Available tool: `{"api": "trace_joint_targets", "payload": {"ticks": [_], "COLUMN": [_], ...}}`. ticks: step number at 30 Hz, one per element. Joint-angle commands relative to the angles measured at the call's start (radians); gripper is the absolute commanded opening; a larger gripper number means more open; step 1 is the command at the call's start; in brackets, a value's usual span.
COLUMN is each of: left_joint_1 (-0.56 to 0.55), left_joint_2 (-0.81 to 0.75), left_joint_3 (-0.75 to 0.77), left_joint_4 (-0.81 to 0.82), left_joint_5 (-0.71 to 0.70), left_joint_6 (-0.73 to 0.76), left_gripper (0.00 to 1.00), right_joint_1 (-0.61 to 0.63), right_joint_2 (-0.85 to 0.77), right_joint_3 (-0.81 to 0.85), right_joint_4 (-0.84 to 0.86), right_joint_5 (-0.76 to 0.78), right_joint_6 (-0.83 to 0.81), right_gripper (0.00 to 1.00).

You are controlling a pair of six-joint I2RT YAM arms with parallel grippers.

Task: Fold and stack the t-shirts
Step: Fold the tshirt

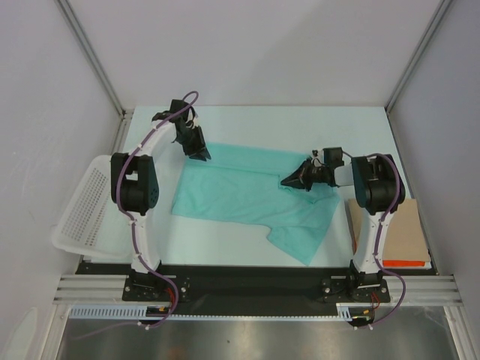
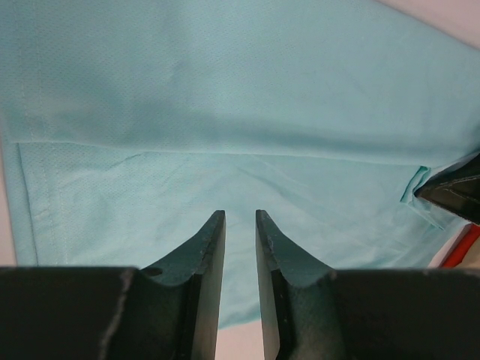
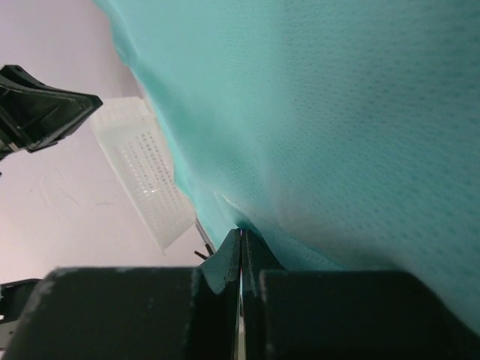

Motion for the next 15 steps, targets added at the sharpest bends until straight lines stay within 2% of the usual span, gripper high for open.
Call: {"api": "trace_joint_targets", "payload": {"ticks": [1, 3, 7, 8, 11, 15], "left_joint_1": [0.002, 0.002, 0.002, 0.002, 0.002, 0.002], "left_joint_2": [-0.035, -0.029, -0.035, -0.035, -0.041, -0.050], "left_joint_3": [0.035, 0.052, 0.043, 0.038, 0.015, 0.003], "left_joint_4": [-0.006, -0.021, -0.021, -0.018, -0.007, 0.003], "left_joint_5": [0.015, 0.019, 0.010, 0.015, 0.023, 0.021], "left_joint_6": [0.021, 0.023, 0.026, 0.024, 0.021, 0.021], "left_gripper": [0.28, 0.28, 0.28, 0.28, 0.29, 0.29], "right_joint_1": [0.015, 0.011, 0.009, 0.009, 0.009, 0.017], "right_joint_2": [0.037, 0.018, -0.061, -0.091, -0.136, -0.154], "right_joint_3": [0.012, 0.035, 0.172, 0.184, 0.178, 0.089], "right_joint_4": [-0.064, -0.133, -0.490, -0.521, -0.540, -0.376], "right_joint_5": [0.006, 0.025, 0.169, 0.192, 0.224, 0.080], "right_joint_6": [-0.053, -0.106, -0.304, -0.322, -0.335, -0.216], "right_gripper": [0.00, 0.02, 0.07, 0.08, 0.08, 0.07]}}
